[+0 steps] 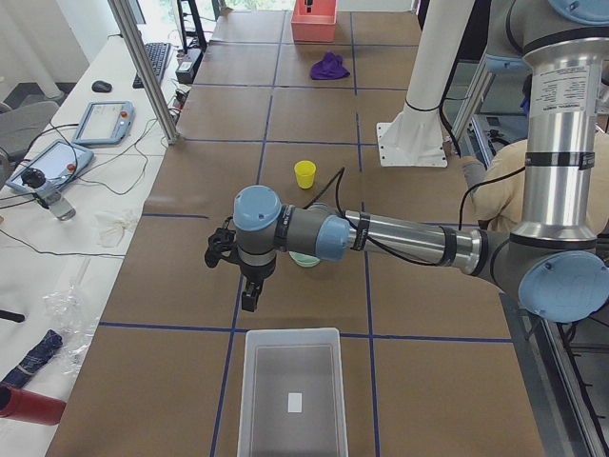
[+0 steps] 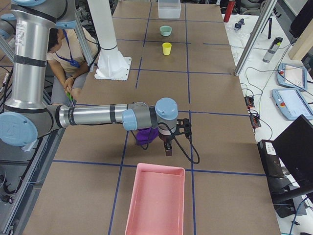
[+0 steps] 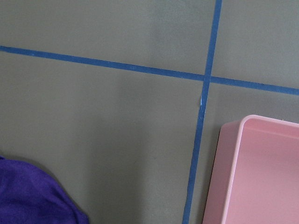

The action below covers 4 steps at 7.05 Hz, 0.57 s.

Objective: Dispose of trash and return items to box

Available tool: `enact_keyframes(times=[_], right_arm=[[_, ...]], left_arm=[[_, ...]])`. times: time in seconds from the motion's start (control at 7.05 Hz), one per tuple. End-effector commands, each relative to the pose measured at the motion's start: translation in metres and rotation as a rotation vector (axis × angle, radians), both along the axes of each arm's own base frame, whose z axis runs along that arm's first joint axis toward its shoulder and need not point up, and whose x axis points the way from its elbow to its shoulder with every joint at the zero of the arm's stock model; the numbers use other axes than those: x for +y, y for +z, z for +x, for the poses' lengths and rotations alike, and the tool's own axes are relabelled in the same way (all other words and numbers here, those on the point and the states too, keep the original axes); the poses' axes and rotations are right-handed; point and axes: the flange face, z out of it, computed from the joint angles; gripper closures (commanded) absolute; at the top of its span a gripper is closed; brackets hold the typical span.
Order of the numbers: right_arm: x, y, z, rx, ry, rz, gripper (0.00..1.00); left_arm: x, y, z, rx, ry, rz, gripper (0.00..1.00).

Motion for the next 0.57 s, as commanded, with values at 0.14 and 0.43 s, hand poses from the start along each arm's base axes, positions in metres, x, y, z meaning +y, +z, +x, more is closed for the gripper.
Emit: enact_keyframes(times=[0.14,0.43], right_arm=[[0.001,0.0,0.0,0.0,0.001,-0.002,0.0],[0.001,0.0,0.0,0.0,0.001,-0.002,0.0]], left_arm=[[0.002,-0.016,0.001,0.006,0.007,0.03,0.0],[0.004,-0.048,0.006,0.032,0.021,0.093,0.0]])
